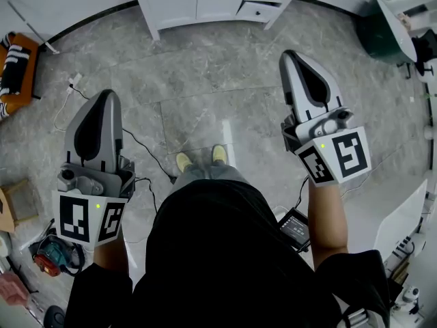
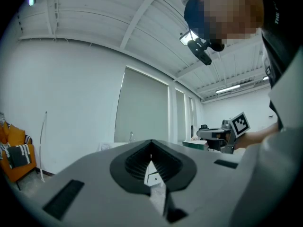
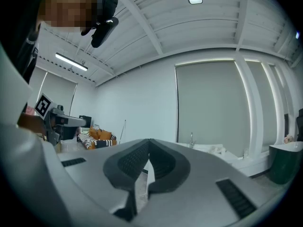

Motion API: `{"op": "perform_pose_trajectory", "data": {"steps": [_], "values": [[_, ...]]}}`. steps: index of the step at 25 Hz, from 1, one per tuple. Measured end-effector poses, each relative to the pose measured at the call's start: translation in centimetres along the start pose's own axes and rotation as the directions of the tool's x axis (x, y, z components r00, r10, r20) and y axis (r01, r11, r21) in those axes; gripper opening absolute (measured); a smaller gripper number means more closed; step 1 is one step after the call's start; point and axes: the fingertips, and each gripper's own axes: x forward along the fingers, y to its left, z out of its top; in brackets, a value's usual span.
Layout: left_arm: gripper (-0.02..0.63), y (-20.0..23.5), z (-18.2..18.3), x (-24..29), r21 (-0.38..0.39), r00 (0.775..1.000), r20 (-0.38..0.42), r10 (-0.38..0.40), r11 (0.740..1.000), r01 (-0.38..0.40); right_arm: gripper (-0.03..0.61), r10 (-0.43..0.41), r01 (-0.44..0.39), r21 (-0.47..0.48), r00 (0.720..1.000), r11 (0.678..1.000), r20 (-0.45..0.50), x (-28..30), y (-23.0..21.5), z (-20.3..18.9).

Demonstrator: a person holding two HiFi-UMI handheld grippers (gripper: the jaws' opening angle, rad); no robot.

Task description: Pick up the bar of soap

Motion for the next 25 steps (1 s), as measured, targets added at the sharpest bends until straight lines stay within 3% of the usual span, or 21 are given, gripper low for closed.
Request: {"op": "perform_pose_trajectory", "data": {"steps": [8, 17, 25], "values": [[0.006, 0.7, -0.4, -0.6, -0.003, 1.0, 0.002, -0.019, 1.0, 0.019, 0.006, -0.007, 0.007, -0.009, 1.0, 1.0, -0.008, 0.3, 1.2, -0.1], [0.006, 2.7, -0.7, -1.2, -0.007, 0.999, 0.014, -0.038, 0.999, 0.038, 0.006, -0.017, 0.015, 0.049, 0.999, 0.999, 0.03, 0.8, 2.6, 0.4], [0.006, 4.9, -1.0, -2.5, 0.01, 0.998, 0.022, -0.052, 0.999, 0.051, 0.006, -0.013, 0.013, 0.019, 1.0, 1.0, 0.006, 2.4, 5.2, 0.3]]}}
